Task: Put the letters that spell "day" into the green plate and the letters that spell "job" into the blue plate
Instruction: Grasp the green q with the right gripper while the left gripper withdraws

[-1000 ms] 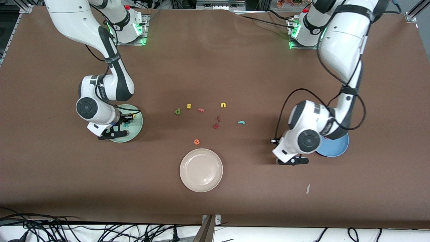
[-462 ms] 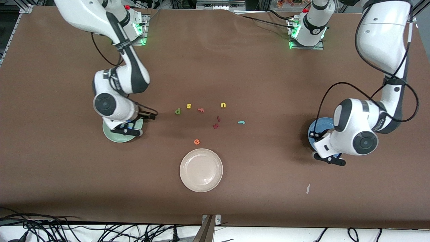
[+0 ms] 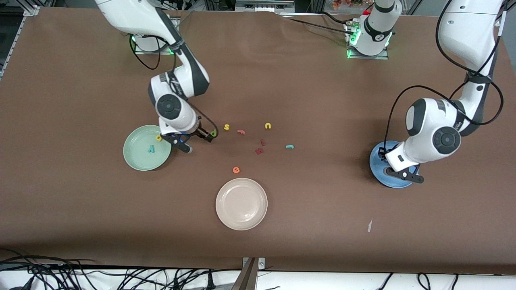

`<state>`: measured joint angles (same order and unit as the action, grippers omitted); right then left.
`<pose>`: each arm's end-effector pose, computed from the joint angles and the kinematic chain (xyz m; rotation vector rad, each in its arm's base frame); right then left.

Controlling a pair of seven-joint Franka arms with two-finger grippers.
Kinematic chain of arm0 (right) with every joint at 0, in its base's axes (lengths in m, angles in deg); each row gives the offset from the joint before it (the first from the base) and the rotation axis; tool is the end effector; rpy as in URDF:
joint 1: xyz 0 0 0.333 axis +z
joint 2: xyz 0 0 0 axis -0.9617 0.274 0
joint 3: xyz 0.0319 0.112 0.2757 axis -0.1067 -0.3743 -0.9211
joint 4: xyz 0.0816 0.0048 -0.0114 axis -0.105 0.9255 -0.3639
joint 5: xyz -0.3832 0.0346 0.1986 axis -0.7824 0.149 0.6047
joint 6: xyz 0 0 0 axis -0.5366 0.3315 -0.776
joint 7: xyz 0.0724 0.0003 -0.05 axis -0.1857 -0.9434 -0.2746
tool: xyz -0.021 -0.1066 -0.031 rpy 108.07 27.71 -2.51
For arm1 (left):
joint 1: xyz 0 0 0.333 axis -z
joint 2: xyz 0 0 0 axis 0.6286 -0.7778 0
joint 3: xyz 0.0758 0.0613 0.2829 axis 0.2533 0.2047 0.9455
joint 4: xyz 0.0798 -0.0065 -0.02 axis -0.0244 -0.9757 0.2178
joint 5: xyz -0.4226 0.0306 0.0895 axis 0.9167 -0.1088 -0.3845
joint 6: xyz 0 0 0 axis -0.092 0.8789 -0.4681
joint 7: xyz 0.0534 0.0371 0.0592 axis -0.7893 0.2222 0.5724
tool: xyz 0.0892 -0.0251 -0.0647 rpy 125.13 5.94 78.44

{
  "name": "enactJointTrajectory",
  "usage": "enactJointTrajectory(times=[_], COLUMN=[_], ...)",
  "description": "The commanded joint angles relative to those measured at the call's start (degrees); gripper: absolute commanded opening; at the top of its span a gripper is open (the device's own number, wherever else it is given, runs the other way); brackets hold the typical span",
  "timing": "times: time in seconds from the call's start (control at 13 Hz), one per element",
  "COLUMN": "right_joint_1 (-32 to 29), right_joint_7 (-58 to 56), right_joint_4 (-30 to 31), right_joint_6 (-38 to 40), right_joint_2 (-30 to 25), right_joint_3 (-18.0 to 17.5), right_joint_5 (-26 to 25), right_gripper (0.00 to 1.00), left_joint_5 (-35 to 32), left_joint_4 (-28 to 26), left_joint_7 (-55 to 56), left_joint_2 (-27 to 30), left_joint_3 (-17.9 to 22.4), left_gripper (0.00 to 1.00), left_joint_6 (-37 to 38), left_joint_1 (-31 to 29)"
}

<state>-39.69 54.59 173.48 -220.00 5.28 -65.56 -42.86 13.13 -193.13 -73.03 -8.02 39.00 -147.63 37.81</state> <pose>0.5260 0.3127 0.1458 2.9628 -0.9680 -0.1300 0.6263 -0.0188 0.1741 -3.0982 0.4031 0.1625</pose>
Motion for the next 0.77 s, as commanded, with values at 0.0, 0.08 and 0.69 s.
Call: enactJointTrajectory(times=[0.0, 0.08, 0.69], right_joint_1=[2.0, 2.0, 2.5], right_joint_7=[6.7, 7.5, 9.4], right_joint_4=[4.3, 4.4, 3.4], right_joint_6=[-8.3, -8.4, -8.8], right_joint_2=[0.3, 0.3, 1.9], right_joint_3=[0.3, 0.3, 0.2], right_joint_5=[0.2, 0.3, 0.3], right_gripper=[0.99, 0.94, 0.73], left_joint_5=[-1.3, -1.3, 0.0], left_joint_4=[-4.9, -4.4, 1.9], left_joint_7=[-0.7, -0.7, 20.6], left_joint_2=[2.7, 2.7, 1.9], left_joint_3=[-0.5, -0.5, -4.7], left_gripper=[0.24, 0.63, 1.00], left_joint_6=[-3.9, -3.4, 1.9], left_joint_1=[-0.6, -0.6, 4.6])
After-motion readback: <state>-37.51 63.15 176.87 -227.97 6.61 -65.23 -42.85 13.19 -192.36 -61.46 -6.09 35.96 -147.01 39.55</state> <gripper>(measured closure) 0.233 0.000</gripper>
